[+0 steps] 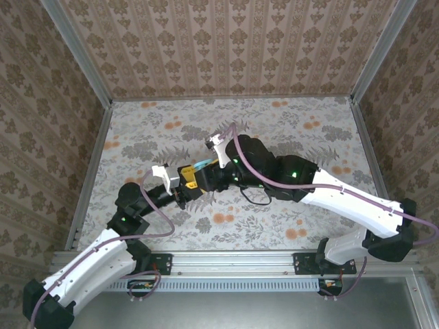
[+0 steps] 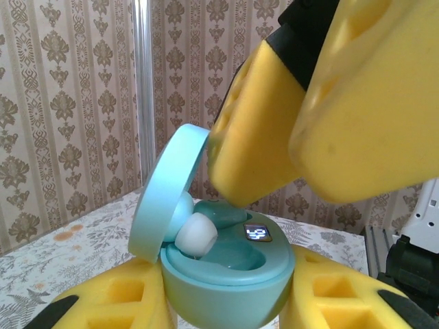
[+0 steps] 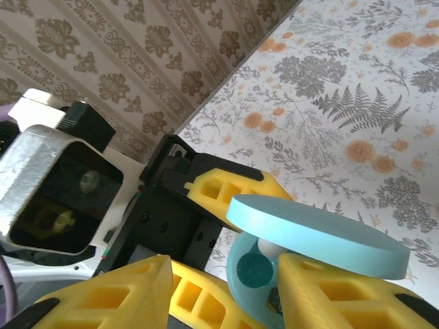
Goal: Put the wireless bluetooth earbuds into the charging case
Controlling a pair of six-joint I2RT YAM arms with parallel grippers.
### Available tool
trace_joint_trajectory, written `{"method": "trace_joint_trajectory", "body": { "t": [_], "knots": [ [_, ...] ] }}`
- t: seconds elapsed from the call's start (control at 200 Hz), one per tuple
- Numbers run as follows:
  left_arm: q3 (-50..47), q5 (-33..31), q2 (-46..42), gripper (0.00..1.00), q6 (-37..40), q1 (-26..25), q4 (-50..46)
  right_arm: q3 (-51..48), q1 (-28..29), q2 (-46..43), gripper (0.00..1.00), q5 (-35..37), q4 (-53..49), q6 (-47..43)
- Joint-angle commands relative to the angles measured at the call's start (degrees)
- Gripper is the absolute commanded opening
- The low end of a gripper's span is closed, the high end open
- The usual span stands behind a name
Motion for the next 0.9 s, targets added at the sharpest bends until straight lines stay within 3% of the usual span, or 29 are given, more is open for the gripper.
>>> {"method": "trace_joint_trajectory", "body": {
  "t": [0.0, 0.545, 0.895],
  "knots": [
    [2.5, 0.4, -0.8, 0.23, 0.6, -0.5, -0.6, 3.3, -0.3, 2.5, 0.47, 1.5, -4.2, -3.1],
    [6.3, 3.6, 0.6, 0.22, 0.4, -0.3, -5.8, 7.5, -1.0, 4.2, 0.5, 4.5, -5.4, -5.1],
    [7.3, 4.2, 1.1, 0.22, 0.4, -0.2, -6.0, 12.1, -1.5, 8.2, 0.37, 7.4, -12.8, -4.8]
  ]
}}
